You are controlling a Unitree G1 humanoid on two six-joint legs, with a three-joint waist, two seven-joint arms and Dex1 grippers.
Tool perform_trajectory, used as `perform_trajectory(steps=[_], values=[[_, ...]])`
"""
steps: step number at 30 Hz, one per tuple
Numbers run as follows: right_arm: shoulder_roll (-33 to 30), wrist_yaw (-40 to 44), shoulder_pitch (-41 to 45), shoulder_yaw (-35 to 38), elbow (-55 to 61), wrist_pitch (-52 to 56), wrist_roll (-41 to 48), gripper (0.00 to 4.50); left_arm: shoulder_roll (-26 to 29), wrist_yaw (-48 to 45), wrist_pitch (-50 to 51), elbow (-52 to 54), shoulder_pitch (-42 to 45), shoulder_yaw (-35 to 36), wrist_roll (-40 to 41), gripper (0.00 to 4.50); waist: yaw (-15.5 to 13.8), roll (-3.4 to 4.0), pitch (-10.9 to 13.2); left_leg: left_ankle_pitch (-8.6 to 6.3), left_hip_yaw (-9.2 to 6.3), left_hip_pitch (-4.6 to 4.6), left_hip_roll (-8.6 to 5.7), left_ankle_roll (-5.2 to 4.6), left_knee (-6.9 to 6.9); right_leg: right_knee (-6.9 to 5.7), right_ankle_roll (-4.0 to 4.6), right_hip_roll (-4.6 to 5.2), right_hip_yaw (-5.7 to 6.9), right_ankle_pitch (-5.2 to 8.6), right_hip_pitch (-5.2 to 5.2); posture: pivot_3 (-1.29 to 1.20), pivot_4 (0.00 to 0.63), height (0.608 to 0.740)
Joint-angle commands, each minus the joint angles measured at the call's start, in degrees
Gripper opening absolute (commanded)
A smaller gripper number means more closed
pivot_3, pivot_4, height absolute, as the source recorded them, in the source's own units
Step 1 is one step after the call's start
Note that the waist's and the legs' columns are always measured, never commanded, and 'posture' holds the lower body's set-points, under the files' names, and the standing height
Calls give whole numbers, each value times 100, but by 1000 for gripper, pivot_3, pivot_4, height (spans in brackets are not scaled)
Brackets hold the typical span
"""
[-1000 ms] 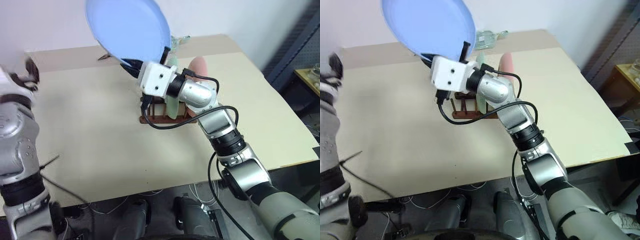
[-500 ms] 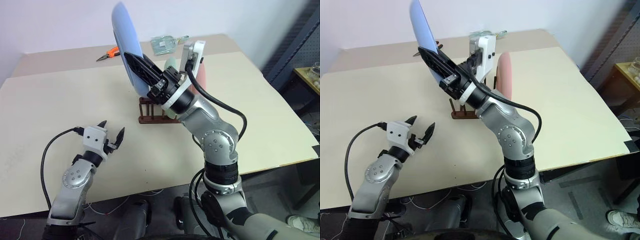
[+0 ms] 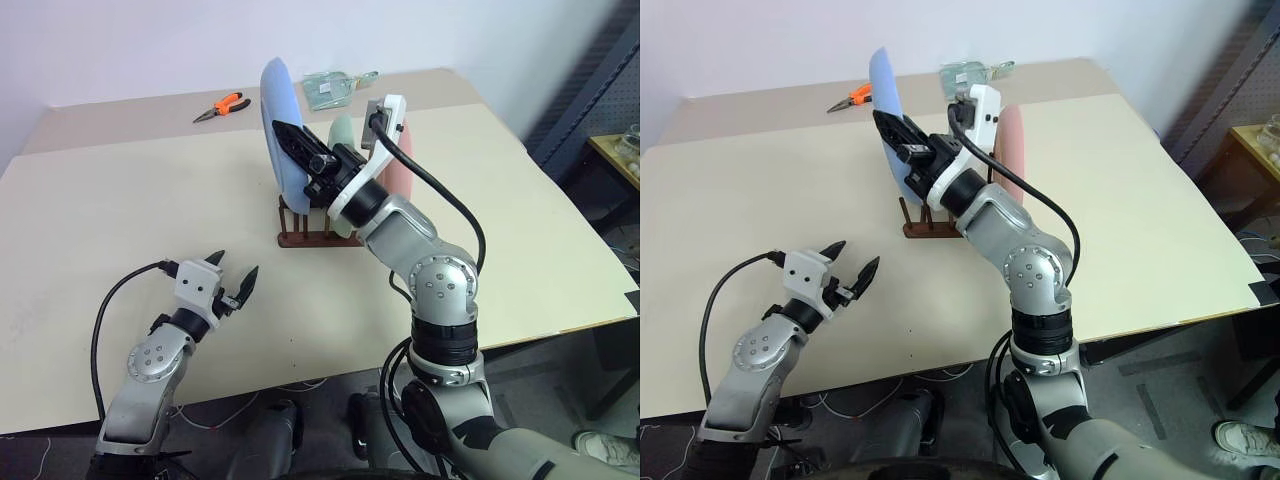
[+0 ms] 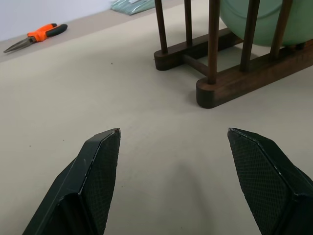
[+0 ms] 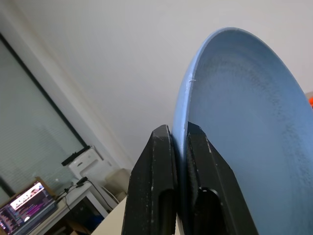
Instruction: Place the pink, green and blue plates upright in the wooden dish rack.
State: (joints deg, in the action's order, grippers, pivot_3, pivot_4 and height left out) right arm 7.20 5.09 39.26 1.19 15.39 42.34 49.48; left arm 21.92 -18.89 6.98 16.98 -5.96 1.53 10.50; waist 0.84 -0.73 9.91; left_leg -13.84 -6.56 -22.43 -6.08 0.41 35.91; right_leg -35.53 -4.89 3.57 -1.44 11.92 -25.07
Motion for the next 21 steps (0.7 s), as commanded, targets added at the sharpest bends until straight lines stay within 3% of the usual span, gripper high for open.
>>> perform_trajectory(steps=[1,12,15,19,21], values=[[337,-340,15,49,11,41,187,0,4,-30,-37,256,-17,94,-44,3572,0,0,0,0,0,0,0,0,0,0,0,0,0,0,0,0,150,740],[302,-936,526,345,-863,20,364,0,-33,-48,-21,340,-52,-4,-109,3572,3,6,4,0,0,0,0,-1,0,1,0,0,0,0,1,0,150,740],[109,-745,693,222,-987,-22,144,1048,-56,-45,-22,346,-44,-29,-138,3629,13,7,4,0,0,0,0,-1,0,1,0,-1,0,0,1,0,150,740],[-389,-206,904,-270,-880,-307,-667,2963,-83,-56,-31,336,-36,-30,-165,3629,13,7,4,0,1,0,0,-1,1,1,0,-1,1,0,1,0,150,740],[-621,113,994,-472,-812,-472,-989,2963,-95,-64,-34,332,-35,-31,-178,3629,7,7,4,0,2,0,0,-1,1,1,0,-1,1,0,1,0,150,740]])
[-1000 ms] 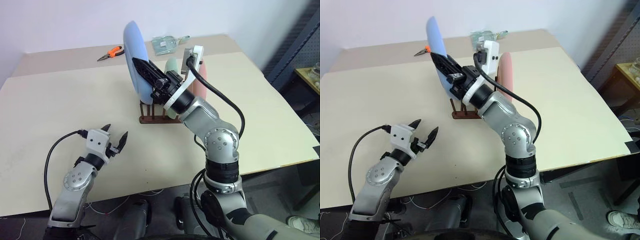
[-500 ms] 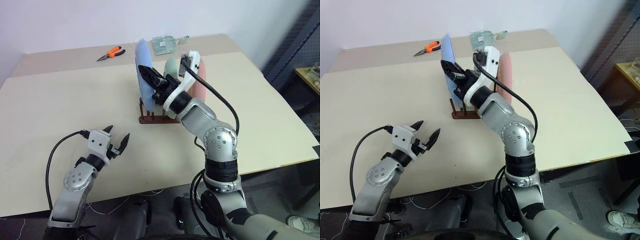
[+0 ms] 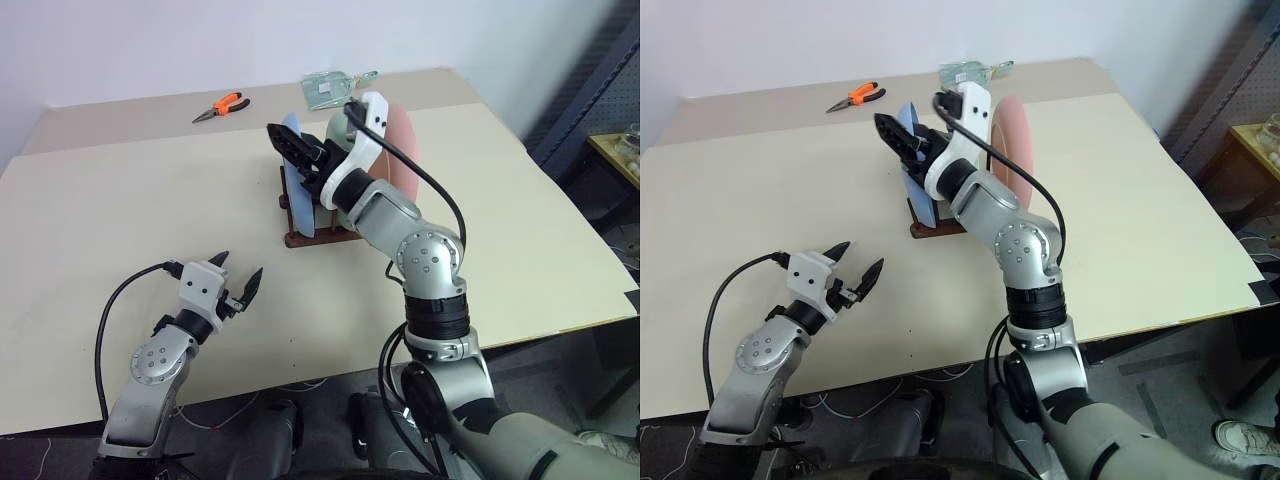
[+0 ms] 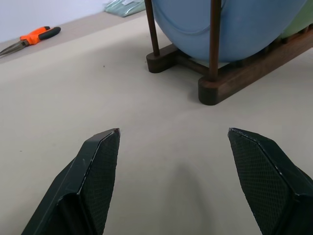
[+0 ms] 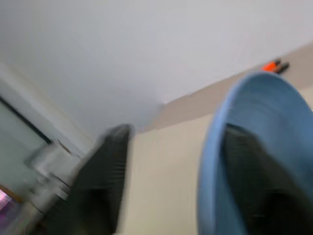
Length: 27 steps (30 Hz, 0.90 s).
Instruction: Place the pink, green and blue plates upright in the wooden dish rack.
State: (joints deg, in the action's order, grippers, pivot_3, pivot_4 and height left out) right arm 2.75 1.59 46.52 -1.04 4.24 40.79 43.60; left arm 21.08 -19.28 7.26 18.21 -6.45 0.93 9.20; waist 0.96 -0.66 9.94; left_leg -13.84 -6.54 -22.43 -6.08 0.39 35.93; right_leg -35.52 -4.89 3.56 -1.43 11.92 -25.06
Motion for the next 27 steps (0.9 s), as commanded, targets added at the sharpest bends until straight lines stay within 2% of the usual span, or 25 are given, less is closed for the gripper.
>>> perform_trajectory(steps=[1,5,9,19,23,27], values=[[-297,624,323,-318,336,-419,-546,2963,-13,-29,-65,208,14,24,-54,3629,-6,0,0,0,0,0,0,0,0,0,0,0,1,0,0,0,150,740],[-809,1253,542,-490,461,-820,-1095,2963,-22,-51,-77,179,28,31,-57,3629,-2,0,0,0,0,0,0,0,0,1,0,0,1,0,0,0,150,740],[-1209,1667,657,-262,478,-761,-1115,2963,-46,-79,-93,106,83,23,-55,3629,-10,0,0,0,-1,0,0,0,0,3,0,0,1,0,1,0,150,740],[-1647,2060,340,-148,719,-824,-1475,2963,-165,-106,-159,-66,188,-16,-127,3629,-23,-1,0,0,-2,-1,1,0,2,7,0,2,1,0,6,0,150,740],[-2168,2329,201,358,827,-784,-1323,2963,-167,-104,-190,-120,204,60,-132,3629,-47,-1,0,-1,-3,-3,0,-1,3,17,0,3,4,0,10,0,150,740],[-2934,2976,-264,298,1178,-880,-1490,2963,-184,-136,-230,-200,238,28,-141,3629,-47,-1,0,-3,-4,-3,0,-5,5,28,-2,4,7,1,19,0,150,740]])
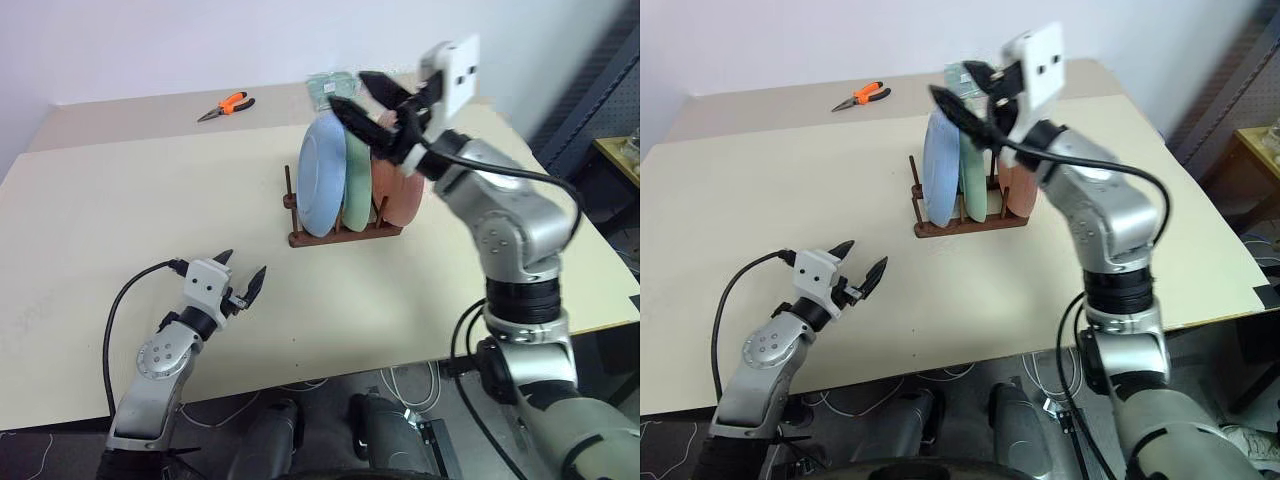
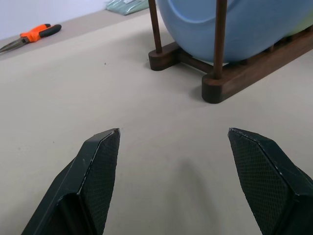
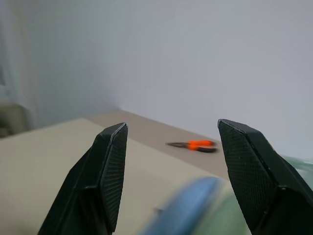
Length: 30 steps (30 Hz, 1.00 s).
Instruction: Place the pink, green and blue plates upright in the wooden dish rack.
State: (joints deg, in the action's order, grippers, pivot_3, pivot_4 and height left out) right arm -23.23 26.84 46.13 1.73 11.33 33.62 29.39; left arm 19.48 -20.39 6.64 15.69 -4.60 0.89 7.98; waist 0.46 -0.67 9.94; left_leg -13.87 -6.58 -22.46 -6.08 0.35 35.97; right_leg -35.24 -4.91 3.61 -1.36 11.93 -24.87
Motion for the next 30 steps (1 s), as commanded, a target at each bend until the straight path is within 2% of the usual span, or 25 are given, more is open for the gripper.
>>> perform_trajectory(steps=[1,4,8,13,16,30], values=[[-496,600,-344,-61,577,-223,-128,2963,-29,-44,-180,28,71,10,-21,3629,8,1,1,-1,0,0,1,-2,0,2,-1,0,1,1,1,0,150,740],[-697,822,-552,-161,760,-264,-188,2119,-47,-83,-221,-58,136,-31,-39,3629,41,5,3,-1,5,0,4,-2,0,1,-1,0,0,1,0,0,150,740],[-834,998,-718,-281,962,-223,-263,62,-54,-126,-252,-150,223,-34,-48,3629,10,5,3,-1,7,0,8,-2,3,2,-1,0,0,1,0,0,150,740],[-1413,1480,-1207,-1043,1552,-338,-870,19,-31,-169,-291,-210,260,-21,-47,3629,-57,3,3,-3,6,-3,6,-5,8,11,-1,5,3,1,6,0,150,740],[-1582,1450,-1393,-1470,1616,-449,-1426,19,-34,-178,-303,-205,251,-17,-61,3629,-76,3,3,-4,7,-2,6,-6,9,12,-2,5,3,1,6,0,150,740],[-1293,1220,-1155,-2143,909,-618,-2971,19,-85,-455,-223,6,91,-117,130,3629,-118,1,4,-4,7,-3,6,-5,12,13,-2,5,6,2,7,0,150,740]])
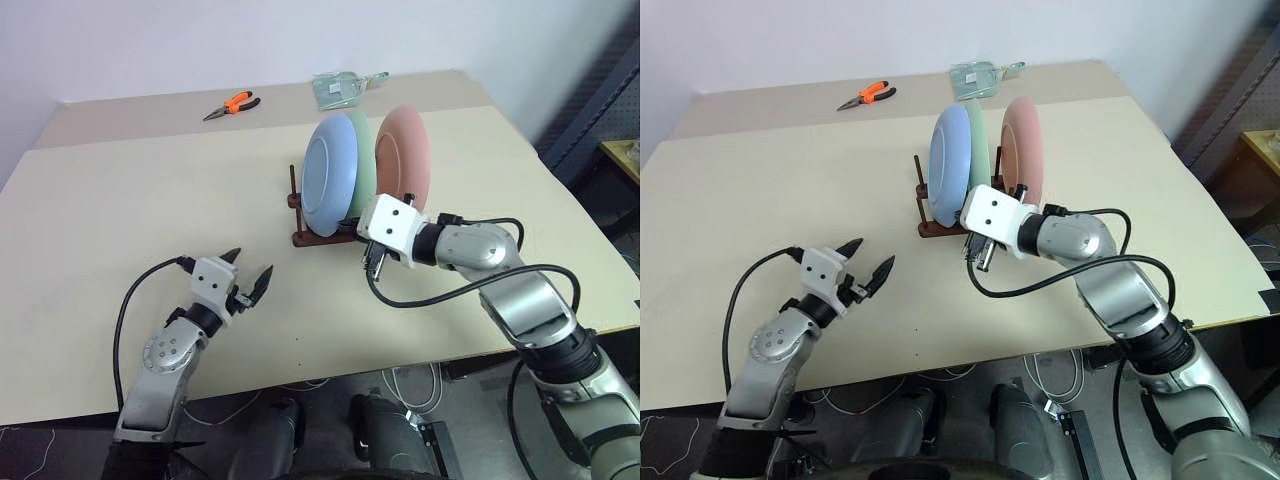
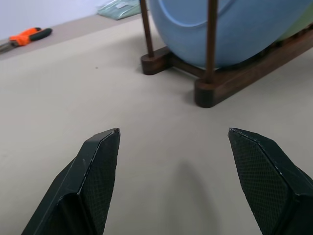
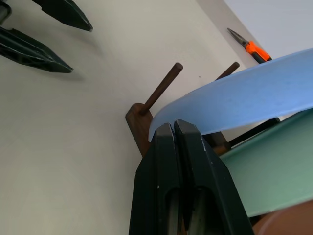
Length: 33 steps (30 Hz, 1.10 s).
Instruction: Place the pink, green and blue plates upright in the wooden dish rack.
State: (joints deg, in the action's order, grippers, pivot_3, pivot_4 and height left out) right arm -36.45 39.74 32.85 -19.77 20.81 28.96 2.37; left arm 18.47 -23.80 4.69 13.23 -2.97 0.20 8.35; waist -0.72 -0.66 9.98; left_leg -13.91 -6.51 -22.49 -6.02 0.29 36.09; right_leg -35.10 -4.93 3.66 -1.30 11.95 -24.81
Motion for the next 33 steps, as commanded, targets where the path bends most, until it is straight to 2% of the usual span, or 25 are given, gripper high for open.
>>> perform_trajectory(steps=[1,13,24,33], values=[[28,-65,176,2,-77,-170,-341,19,16,-131,-19,268,-92,-64,91,3629,0,0,0,0,0,0,0,0,0,0,0,0,0,0,0,0,150,740],[95,142,108,78,25,-208,-570,19,0,-176,0,214,-68,-129,69,3629,0,0,0,0,-1,0,0,0,1,0,0,-1,2,0,0,0,150,740],[-109,258,-33,99,-69,-113,-788,19,15,-232,-6,167,-38,-140,52,3629,-1,0,0,0,0,0,0,0,1,-1,0,0,3,0,1,0,150,740],[197,154,152,125,-182,-197,-863,19,14,-228,-16,161,-32,-151,28,3629,4,0,0,0,0,1,0,0,1,-1,0,-1,3,0,1,0,150,740]])
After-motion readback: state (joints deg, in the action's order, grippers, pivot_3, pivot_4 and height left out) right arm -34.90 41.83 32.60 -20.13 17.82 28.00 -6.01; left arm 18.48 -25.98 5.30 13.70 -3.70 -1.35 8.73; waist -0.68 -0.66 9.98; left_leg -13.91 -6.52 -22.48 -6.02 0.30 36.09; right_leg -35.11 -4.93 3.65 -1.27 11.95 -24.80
